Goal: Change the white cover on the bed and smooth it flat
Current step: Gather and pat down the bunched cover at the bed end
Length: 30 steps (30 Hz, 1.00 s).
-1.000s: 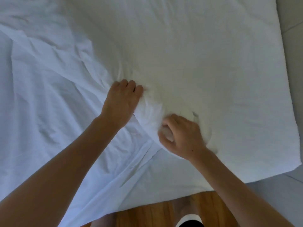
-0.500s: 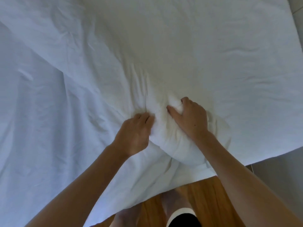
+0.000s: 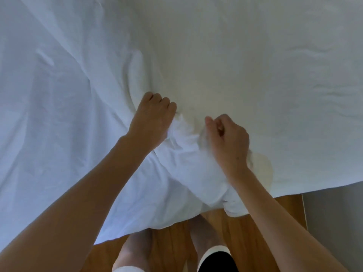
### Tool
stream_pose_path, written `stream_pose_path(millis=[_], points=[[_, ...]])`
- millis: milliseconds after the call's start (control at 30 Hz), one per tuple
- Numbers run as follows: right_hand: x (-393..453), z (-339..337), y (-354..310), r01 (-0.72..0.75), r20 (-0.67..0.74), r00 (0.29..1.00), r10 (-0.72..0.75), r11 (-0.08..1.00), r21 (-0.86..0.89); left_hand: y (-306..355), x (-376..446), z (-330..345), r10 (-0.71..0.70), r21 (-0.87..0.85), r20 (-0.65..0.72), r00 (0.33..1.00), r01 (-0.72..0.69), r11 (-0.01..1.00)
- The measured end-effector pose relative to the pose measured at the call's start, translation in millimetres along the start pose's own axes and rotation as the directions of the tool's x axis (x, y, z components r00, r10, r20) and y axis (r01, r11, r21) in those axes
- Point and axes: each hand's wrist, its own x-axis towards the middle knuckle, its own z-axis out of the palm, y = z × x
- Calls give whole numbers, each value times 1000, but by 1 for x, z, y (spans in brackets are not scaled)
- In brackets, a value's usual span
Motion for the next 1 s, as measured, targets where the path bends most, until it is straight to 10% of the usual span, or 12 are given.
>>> stream_pose_path(millis=[267,467,767,1000], points=[[22,72,-30,-138,520,832,193,980,-143,-18,-93,38,-99,-169,-228,969,61,984],[-106,111,-91,-201,63,971,232,928,-313,-69,-177,74,64,-244,-305,950,-143,959],[-207,203,-205,-365,-83,931,356,909,-202,-140,-211,54,72,-354,-506,860,-283,891],[-243,243,-240,-242,-174,964,203,939,-243,-141,-186,70,430,-64,-265,863,-460,886]])
